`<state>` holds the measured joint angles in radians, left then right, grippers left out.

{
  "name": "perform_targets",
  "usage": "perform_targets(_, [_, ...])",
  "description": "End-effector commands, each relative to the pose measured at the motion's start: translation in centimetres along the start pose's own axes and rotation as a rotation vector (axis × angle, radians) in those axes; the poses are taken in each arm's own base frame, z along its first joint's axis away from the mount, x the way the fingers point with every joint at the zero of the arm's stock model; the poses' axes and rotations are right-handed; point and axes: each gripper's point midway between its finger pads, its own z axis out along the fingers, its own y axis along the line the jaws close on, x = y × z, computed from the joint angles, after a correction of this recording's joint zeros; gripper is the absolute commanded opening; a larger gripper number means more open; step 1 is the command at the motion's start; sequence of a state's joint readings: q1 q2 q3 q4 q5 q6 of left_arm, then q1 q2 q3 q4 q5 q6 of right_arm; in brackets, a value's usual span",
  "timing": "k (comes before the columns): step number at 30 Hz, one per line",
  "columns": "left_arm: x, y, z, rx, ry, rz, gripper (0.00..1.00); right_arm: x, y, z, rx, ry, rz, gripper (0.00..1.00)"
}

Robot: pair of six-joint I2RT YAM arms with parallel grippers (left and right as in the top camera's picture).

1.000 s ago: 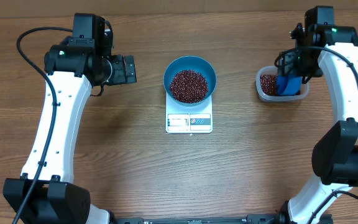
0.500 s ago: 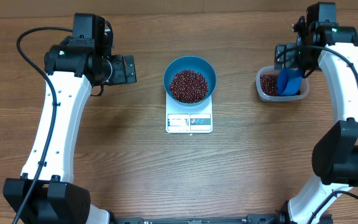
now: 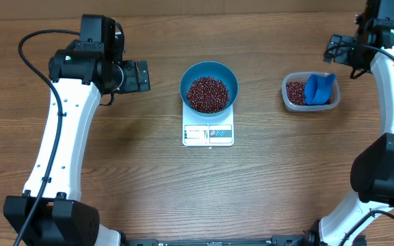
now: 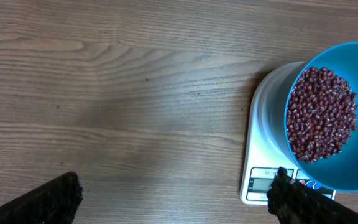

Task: Scoop item into bowl and weigh 150g on scale
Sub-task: 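Release the scoop in the tub and raise the right gripper, then move the left gripper over the scale display to read the weight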

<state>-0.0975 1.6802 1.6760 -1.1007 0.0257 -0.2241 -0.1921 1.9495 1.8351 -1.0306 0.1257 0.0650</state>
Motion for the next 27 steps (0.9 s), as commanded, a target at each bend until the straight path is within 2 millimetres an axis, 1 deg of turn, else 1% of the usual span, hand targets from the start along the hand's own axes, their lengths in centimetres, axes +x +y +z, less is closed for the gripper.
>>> perform_targets(1, [-2.5, -0.6, -0.4, 0.023, -0.099, -0.024, 1.0, -1.2, 0.1, -1.6, -0.002, -0.052, 0.018, 1.0])
perform_targets(3, [-2.8, -1.2, -0.5, 0.059, -0.11, -0.021, 1.0, -1.2, 0.1, -1.6, -0.002, -0.051, 0.018, 1.0])
perform_targets(6, [-2.7, -1.3, -0.5, 0.063, -0.106, -0.021, 1.0, -1.2, 0.1, -1.6, -0.002, -0.051, 0.018, 1.0])
perform_targets(7, [-2.3, -1.5, -0.5, 0.075, -0.086, -0.02, 1.0, -1.2, 0.1, -1.6, -0.002, -0.052, 0.018, 1.0])
perform_targets(10, [-0.4, -3.1, -0.2, 0.169, -0.003, -0.012, 1.0, -1.2, 0.1, -1.6, -0.002, -0.052, 0.018, 1.0])
perform_targets(11, [1.0, -4.2, 0.0, 0.214, 0.049, 0.012, 0.96, -1.2, 0.1, -1.6, -0.002, -0.052, 0.018, 1.0])
perform_targets(12, [2.0, -4.8, 0.3, 0.225, 0.084, 0.026, 0.94, -1.2, 0.1, -1.6, -0.002, -0.051, 0.018, 1.0])
perform_targets(15, [6.1, -6.2, 2.0, 0.213, 0.217, 0.071, 0.83, -1.2, 0.1, -1.6, -0.001, -0.052, 0.018, 1.0])
perform_targets(16, [7.8, -6.9, 2.7, 0.211, 0.262, 0.094, 0.79, -1.2, 0.1, -1.6, -0.002, -0.052, 0.018, 1.0])
perform_targets(17, [10.0, -7.5, 3.5, 0.206, 0.318, 0.12, 0.75, -1.2, 0.1, -1.6, -0.002, -0.052, 0.018, 1.0])
perform_targets(20, [14.0, -7.9, 5.0, 0.15, 0.406, 0.156, 0.68, -1.2, 0.1, -1.6, -0.002, -0.052, 0.018, 1.0])
perform_targets(22, [16.4, -7.9, 5.9, 0.107, 0.451, 0.175, 0.68, -1.2, 0.1, -1.6, -0.002, -0.051, 0.018, 1.0])
perform_targets(23, [17.4, -8.0, 6.3, 0.096, 0.464, 0.192, 0.68, -1.2, 0.1, -1.6, -0.002, -0.052, 0.018, 1.0])
perform_targets(25, [18.6, -8.4, 7.0, 0.09, 0.467, 0.225, 0.68, -1.2, 0.1, -1.6, -0.002, -0.052, 0.018, 1.0])
perform_targets(27, [19.0, -8.6, 8.0, 0.071, 0.434, 0.266, 0.72, -1.2, 0.1, -1.6, -0.002, -0.051, 0.018, 1.0])
